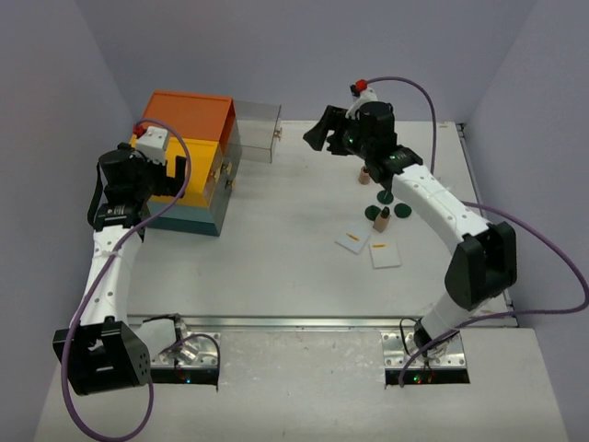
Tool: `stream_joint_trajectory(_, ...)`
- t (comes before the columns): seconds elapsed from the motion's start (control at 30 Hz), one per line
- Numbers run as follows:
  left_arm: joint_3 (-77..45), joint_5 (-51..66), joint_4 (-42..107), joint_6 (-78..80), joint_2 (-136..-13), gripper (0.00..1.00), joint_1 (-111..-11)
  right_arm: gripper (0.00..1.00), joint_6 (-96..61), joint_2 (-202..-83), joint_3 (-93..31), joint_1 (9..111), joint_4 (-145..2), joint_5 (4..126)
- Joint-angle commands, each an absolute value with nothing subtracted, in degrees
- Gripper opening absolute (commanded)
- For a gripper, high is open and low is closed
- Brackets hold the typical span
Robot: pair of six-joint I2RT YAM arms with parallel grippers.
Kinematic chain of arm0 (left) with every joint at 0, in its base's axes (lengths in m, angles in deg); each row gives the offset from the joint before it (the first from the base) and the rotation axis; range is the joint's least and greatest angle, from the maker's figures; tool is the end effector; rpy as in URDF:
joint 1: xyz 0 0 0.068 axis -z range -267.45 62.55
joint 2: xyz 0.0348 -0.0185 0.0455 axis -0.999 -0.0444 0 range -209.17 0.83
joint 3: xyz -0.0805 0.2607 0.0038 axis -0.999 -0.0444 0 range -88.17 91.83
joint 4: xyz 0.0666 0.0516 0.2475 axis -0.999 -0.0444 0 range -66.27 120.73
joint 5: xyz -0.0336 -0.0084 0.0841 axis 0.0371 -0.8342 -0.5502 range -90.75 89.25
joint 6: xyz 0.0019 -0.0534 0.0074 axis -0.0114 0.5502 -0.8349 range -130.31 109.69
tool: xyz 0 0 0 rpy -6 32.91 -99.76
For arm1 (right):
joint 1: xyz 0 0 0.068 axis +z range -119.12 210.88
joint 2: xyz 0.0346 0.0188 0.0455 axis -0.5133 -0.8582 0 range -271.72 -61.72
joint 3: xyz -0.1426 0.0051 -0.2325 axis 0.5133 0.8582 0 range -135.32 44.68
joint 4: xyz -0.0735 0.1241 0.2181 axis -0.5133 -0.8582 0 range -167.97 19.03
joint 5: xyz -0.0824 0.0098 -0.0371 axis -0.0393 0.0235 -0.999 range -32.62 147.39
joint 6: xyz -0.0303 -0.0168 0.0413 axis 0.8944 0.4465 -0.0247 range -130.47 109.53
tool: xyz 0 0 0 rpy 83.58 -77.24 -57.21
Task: Organize the makeup
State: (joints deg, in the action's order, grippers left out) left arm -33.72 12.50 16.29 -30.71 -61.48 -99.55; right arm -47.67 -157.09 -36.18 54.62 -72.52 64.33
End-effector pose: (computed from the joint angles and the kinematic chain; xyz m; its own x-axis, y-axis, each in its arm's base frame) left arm 0.2449 0.0441 0.3320 -0.3465 0.2728 -0.8975 0.1325 0.9614 0.2411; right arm 0.3663 0.1658 0.3429 -0.5075 0.4324 -0.7453 -0.2500 0.7539 0.6076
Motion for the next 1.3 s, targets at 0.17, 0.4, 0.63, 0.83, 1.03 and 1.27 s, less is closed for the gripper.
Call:
stream_joint_trajectory(0.17,-31.7,16.2,15.6,-29.4,-61.6,1.00,-99.9,0.67,-34.2,-144.7,-28.2,50.0,-95.0,59.9)
stream_joint_trajectory(0.4,-32.3,17.8,14.7,-29.9,-60.8,1.00,-100.0,0.80,-33.3,-135.8,-20.3,50.0,-105.2,59.3)
stream_joint_trajectory(0.63,-32.4,18.9,14.9,-30.2,-60.2,1.00,-100.0,0.99,-33.9,-127.3,-6.7,50.0,-107.3,53.1)
stream_joint_trajectory(0.83,-32.4,19.1,14.8,-29.8,-60.1,1.00,-100.0,0.99,-34.6,-131.5,-1.1,50.0,-105.8,46.8)
stream_joint_trajectory(1.03,-32.9,18.1,14.4,-30.8,-58.8,1.00,-100.0,0.99,-33.2,-140.6,-0.5,48.0,-103.3,44.0)
stream_joint_trajectory(1.27,-33.2,16.7,14.0,-32.1,-57.5,1.00,-100.0,0.99,-33.0,-147.1,1.8,47.2,-95.7,49.0)
